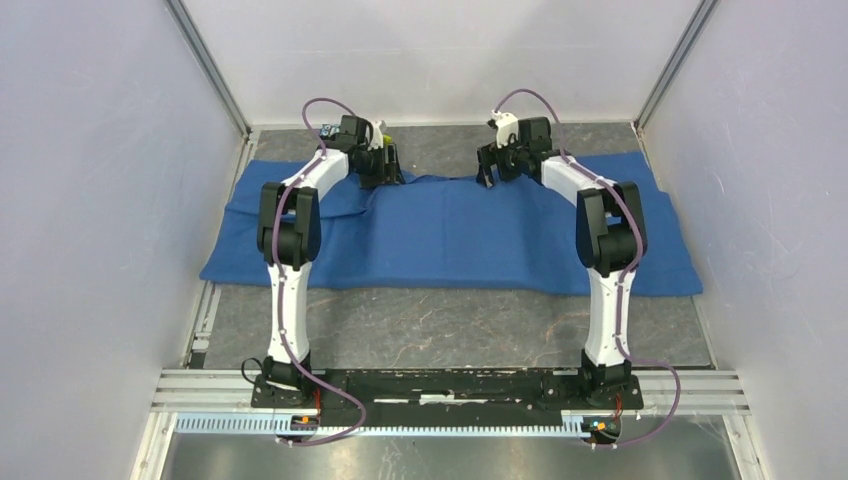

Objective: Open and lay out the surgical kit
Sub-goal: Open the surgical kit at the center of the board.

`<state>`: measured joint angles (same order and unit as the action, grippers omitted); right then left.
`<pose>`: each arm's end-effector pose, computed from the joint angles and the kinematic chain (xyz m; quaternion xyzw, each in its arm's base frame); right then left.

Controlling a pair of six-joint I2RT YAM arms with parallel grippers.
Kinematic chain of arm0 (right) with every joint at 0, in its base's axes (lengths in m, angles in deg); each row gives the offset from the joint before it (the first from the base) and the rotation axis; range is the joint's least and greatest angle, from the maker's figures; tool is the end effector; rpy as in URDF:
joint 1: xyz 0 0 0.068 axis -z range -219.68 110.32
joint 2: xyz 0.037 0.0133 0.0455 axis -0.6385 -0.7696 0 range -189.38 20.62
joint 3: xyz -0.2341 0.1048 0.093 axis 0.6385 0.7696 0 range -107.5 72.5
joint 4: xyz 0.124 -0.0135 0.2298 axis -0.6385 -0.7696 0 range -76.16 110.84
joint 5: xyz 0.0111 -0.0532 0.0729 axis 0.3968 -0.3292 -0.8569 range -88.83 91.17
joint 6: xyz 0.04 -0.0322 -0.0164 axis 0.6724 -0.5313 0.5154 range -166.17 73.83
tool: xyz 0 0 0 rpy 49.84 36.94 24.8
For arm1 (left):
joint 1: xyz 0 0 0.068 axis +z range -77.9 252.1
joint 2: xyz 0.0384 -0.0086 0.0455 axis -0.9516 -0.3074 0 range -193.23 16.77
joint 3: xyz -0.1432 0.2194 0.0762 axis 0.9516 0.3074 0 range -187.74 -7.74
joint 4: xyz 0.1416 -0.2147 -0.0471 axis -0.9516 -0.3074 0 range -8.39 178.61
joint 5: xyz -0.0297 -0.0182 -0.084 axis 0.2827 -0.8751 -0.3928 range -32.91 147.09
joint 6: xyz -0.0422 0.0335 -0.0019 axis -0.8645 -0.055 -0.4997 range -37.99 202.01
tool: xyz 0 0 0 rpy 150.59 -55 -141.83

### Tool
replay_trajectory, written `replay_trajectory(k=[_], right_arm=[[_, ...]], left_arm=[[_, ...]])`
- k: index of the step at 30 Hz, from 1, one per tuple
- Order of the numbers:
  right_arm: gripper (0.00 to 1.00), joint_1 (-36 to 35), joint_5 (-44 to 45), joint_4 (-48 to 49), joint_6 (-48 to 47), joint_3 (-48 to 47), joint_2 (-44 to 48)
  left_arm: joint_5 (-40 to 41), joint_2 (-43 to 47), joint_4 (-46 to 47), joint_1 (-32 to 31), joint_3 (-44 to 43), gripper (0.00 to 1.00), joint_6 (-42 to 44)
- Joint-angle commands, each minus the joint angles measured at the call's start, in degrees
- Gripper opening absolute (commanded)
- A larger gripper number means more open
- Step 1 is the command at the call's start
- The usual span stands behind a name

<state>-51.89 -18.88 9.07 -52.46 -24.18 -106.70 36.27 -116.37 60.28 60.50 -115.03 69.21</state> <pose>0.4869 0.1178 0.1778 -0.2142 0.8780 0.1797 0.3885 0.4971 -0.1149 0.1663 0.0457 0.9364 -0.2319 0.2592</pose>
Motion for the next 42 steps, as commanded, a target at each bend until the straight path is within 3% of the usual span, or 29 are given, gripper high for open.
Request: replay_trajectory(k=[1,4,13,22,31,42], right_arm=[[0.90,0.28,-1.44,-3.91,-2.77,12.35,5.81],[0.92,0.26,-0.79,-1.99,-4.41,15.54,9.30],[0.97,4.69,4.14,-1.81,-4.92,1.33,10.74],[0.98,10.42,8.84,-15.70,-8.57,-9.97,7.10],[0.98,14.02,19.70,-9.88,-4.55,-0.89,7.94],[0.98,15.88,27.93,-8.06,3.25,-1.05,5.05]], left_arm=[[-1.17,1.81,-7.90,-0.97,7.44,0.74,3.65],[-0.72,3.91,-7.05,-0.96,8.34,0.80,6.29],[0.23,7.76,-1.21,-0.50,1.75,0.94,12.18],[-0.45,9.06,-0.67,0.70,-0.14,0.98,14.34],[2.71,11.48,-5.29,3.87,-0.91,1.00,14.48],[2.93,13.31,-7.23,7.72,-0.05,1.00,15.42]])
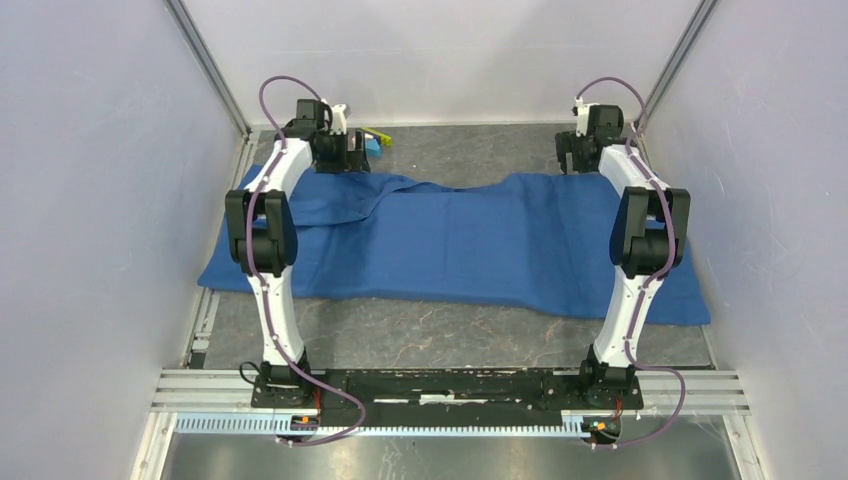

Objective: Open and lay out the surgical kit
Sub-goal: Open the surgical kit at the center of the board.

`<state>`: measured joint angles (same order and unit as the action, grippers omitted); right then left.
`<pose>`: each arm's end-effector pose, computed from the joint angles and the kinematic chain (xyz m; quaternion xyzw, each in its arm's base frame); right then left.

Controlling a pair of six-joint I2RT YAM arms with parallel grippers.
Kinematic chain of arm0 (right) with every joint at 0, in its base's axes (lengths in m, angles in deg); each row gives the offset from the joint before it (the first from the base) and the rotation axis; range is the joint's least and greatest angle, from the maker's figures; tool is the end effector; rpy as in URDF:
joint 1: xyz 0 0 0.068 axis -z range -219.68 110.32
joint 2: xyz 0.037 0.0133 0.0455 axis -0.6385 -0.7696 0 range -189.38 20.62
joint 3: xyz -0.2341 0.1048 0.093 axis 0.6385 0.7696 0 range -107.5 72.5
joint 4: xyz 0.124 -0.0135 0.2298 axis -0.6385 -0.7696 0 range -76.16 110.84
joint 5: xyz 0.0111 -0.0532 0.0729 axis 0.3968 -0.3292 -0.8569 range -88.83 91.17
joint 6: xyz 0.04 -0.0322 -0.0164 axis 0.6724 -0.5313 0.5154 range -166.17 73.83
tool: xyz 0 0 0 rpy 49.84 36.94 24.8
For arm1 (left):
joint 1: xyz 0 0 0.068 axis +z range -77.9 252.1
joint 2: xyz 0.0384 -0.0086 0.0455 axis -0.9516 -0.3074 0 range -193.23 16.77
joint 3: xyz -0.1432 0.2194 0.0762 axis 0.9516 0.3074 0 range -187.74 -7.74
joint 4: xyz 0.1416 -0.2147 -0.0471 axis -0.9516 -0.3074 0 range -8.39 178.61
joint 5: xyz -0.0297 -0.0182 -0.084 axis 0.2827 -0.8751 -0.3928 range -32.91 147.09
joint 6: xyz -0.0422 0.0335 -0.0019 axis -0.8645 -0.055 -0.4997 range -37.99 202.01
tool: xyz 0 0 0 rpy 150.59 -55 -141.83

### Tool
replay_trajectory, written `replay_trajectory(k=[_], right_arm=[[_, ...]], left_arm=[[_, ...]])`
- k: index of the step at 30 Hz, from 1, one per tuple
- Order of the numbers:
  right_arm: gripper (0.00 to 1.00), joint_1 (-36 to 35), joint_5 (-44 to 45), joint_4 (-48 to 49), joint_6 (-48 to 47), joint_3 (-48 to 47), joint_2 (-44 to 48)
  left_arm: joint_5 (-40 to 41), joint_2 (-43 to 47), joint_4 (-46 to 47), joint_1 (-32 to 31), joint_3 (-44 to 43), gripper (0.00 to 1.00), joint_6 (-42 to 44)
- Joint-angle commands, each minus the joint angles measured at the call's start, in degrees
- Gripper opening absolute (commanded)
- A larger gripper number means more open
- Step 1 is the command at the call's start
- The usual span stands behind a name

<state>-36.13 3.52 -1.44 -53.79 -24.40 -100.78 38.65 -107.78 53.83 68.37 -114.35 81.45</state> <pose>0.4794 -0.0312 0.2120 -0.0255 0.9292 -0.0547 0.3645 0.4849 -0.0429 0.2267 0.0770 0.9336 -0.1635 0.3095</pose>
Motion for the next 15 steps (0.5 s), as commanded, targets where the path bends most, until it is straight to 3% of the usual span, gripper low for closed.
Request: replay_trajectory(k=[1,9,15], right_arm=[[0.98,0.33,6.74,2.60,5.37,-0.70,-0.97],[0.98,5.06,9.90,15.72,14.86,13.36,6.08],[0.98,7.42,11.44,18.18,17.23,15.83,6.91]], left_arm=[[0.74,4.81,-0.81,-0.12,-0.58,1.00,3.15],[1.91,4.64,-0.82,-0.14,-0.80,1.00,2.65],[3.61,4.98,-0.94,0.20,-0.12,1.00,2.59]])
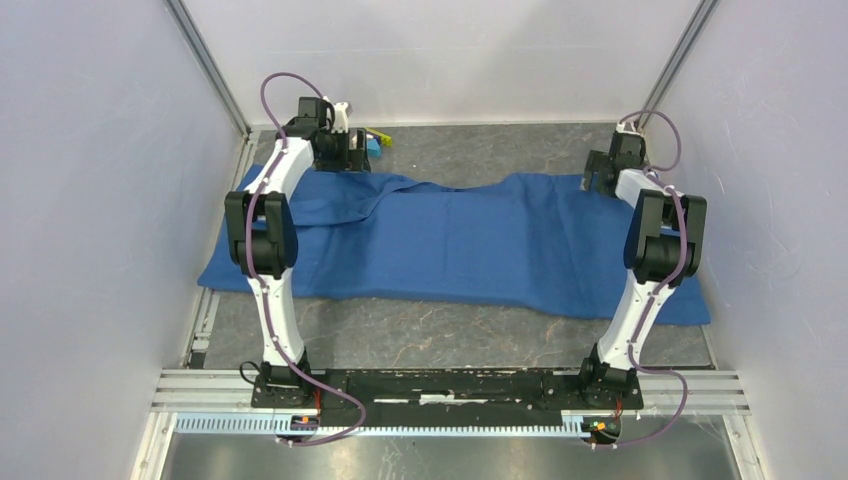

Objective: Open and lay out the surgical kit
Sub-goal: Open the surgical kit at the center of the board.

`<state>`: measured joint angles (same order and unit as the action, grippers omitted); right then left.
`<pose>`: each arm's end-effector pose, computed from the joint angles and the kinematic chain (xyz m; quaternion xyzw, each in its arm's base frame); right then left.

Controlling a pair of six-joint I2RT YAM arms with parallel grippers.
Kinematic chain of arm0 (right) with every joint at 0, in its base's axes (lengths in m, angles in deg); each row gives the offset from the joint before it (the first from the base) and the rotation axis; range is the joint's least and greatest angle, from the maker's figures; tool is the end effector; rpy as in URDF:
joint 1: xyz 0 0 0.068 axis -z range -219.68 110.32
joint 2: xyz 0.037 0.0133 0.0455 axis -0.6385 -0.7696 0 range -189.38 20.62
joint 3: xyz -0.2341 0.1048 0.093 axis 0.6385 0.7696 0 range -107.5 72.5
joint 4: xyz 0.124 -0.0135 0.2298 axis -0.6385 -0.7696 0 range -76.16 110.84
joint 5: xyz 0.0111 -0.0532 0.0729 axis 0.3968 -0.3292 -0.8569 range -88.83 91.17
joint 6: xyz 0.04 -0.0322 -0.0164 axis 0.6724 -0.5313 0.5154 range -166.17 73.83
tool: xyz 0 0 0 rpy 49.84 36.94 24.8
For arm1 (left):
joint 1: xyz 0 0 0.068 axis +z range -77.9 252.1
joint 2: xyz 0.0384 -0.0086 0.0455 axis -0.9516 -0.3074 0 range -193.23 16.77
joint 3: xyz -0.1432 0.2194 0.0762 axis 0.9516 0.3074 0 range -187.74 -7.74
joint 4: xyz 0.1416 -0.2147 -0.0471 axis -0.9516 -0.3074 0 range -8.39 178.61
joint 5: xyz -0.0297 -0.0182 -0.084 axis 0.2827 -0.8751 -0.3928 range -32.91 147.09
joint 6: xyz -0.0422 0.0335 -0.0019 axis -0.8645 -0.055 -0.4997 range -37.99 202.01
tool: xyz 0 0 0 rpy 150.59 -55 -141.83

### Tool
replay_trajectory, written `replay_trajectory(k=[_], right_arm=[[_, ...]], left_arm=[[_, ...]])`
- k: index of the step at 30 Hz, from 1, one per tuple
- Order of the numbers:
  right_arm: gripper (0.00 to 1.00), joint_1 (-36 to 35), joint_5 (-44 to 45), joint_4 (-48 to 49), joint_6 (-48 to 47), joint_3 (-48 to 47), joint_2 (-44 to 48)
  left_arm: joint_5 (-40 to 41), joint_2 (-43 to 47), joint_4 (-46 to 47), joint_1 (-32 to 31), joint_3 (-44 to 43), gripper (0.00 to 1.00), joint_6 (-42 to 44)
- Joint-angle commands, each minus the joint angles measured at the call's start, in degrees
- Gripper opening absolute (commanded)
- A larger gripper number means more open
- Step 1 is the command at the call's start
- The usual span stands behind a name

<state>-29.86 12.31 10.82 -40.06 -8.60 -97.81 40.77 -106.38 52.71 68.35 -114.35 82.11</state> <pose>0.4429 -0.0836 0.1647 0.1634 0.9133 -0.1020 0.3588 0.4806 -0.0415 0.2365 0.0771 0.9351 -0.1444 0.3142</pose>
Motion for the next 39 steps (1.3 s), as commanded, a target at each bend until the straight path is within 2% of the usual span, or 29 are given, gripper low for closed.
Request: replay_trajectory(k=[1,10,16,28,34,39], right_arm=[[0.98,1.31,2.67,5.91,3.60,-0.11,3.65],[0.98,1.69,-4.61,7.43,4.84,-1.91,0.60],[0.98,1.69,-4.84,5.36,4.15,-4.98,-1.90],[0.96,0.78,-7.40,2.79,0.88,-4.82,-6.57],[0.91,0.41,-8.46,-0.51,-2.17,-4.24,-8.50],[0.81,0.56,-10.96,-2.18,-3.11,-3.72,-9.61]], left_arm=[[1.40,3.70,0.22,0.25,0.11,1.00,1.84],[0.51,4.08,1.49,0.36,2.08,1.00,1.57],[-0.31,4.24,2.06,0.40,2.77,1.00,1.48],[-1.53,4.59,2.13,0.40,3.24,1.00,0.94],[-1.26,5.59,1.84,0.44,3.51,1.00,1.39],[-1.18,6.15,1.68,0.50,3.42,1.00,1.49]])
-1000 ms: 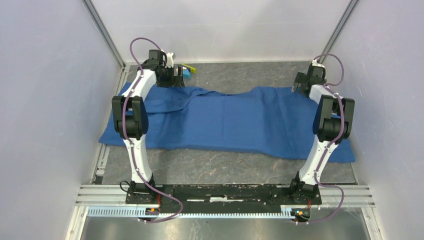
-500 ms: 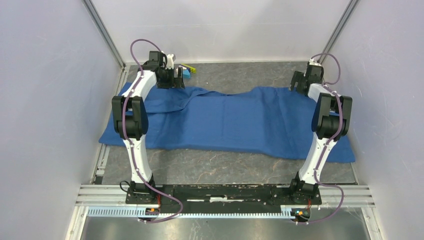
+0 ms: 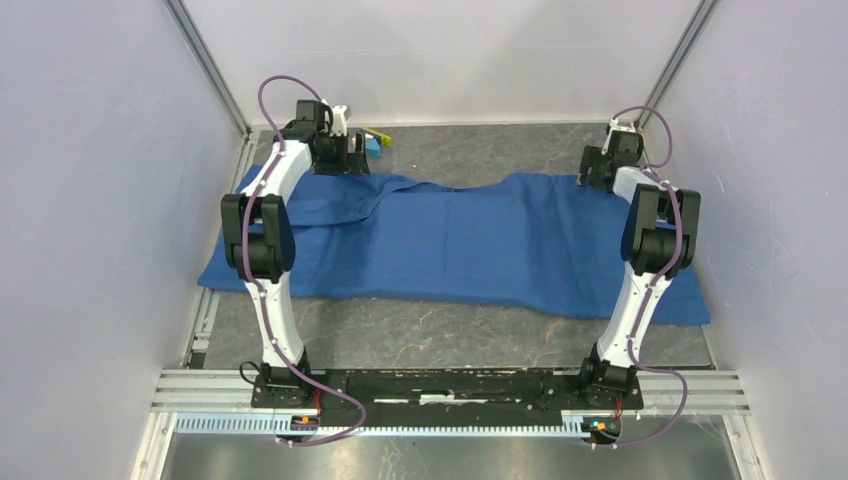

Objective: Open and lay out the surgical kit
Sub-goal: Open the surgical kit at the center of the board.

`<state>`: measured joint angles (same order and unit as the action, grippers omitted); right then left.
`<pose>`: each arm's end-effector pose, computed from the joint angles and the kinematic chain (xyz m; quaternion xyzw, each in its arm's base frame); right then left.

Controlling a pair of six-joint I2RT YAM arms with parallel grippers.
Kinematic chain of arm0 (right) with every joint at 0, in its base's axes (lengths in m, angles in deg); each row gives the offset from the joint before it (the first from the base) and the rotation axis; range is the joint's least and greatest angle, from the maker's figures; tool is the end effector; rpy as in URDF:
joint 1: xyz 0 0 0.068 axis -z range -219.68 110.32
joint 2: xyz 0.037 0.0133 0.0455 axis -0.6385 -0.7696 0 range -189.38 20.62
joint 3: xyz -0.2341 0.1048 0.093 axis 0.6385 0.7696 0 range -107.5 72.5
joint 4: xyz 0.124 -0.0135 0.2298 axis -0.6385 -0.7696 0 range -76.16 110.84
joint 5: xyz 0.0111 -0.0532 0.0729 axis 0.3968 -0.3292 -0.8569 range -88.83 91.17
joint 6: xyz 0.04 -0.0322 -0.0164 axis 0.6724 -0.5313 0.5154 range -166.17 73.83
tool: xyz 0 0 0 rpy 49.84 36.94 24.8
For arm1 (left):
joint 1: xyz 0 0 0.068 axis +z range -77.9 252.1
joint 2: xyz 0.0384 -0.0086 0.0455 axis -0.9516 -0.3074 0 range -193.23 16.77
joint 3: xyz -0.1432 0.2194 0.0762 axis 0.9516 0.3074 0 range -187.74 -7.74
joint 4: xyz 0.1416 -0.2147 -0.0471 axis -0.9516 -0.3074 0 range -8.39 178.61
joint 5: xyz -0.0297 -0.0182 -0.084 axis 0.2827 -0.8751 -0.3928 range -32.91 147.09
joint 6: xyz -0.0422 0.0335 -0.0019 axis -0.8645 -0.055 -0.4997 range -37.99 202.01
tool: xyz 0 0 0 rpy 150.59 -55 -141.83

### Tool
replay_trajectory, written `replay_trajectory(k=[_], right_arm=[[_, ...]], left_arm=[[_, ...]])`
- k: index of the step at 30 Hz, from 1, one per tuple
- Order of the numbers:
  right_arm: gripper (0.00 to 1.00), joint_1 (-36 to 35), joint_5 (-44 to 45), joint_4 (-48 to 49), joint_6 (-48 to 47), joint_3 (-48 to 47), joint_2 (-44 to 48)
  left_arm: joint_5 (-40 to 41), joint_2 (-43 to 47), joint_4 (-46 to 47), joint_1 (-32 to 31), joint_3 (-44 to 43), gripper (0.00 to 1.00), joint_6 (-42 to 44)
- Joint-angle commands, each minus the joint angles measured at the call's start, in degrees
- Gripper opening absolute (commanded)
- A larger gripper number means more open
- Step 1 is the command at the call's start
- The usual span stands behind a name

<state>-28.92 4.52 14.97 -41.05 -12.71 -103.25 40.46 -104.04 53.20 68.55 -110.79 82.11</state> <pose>0.4653 -0.0905 0.1497 0.1385 0.9115 -0.0459 0.3844 0.4702 -0.0394 0.2361 0.0755 0.9369 -0.1465 0.3083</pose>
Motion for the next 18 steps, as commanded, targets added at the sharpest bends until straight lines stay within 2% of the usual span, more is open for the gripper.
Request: replay_trajectory(k=[1,6,11,14,17,18], right_arm=[[0.79,-0.23,-3.93,-6.43,-2.11,0.36,-4.33],[0.65,0.40,-6.97,-6.78,-2.40,0.04,-4.99],[0.46,0.92,-9.34,-6.45,-2.67,0.40,-4.94],[0.30,0.94,-10.65,-5.94,-3.14,0.57,-4.42],[0.03,0.97,-11.05,-5.43,-3.84,0.48,-3.49],[0.00,0.90,-11.23,-5.18,-3.89,0.54,-3.07]], left_arm=[[-0.87,3.91,1.15,0.29,-0.14,1.00,1.48],[-0.70,4.73,0.53,0.53,-0.07,1.00,1.77],[-0.39,5.43,0.48,0.81,0.30,1.00,2.10],[-0.34,5.44,0.44,0.91,0.29,1.00,2.25],[-0.41,5.30,0.44,0.91,0.30,1.00,2.19],[-0.43,5.12,0.44,0.90,0.32,1.00,2.27]])
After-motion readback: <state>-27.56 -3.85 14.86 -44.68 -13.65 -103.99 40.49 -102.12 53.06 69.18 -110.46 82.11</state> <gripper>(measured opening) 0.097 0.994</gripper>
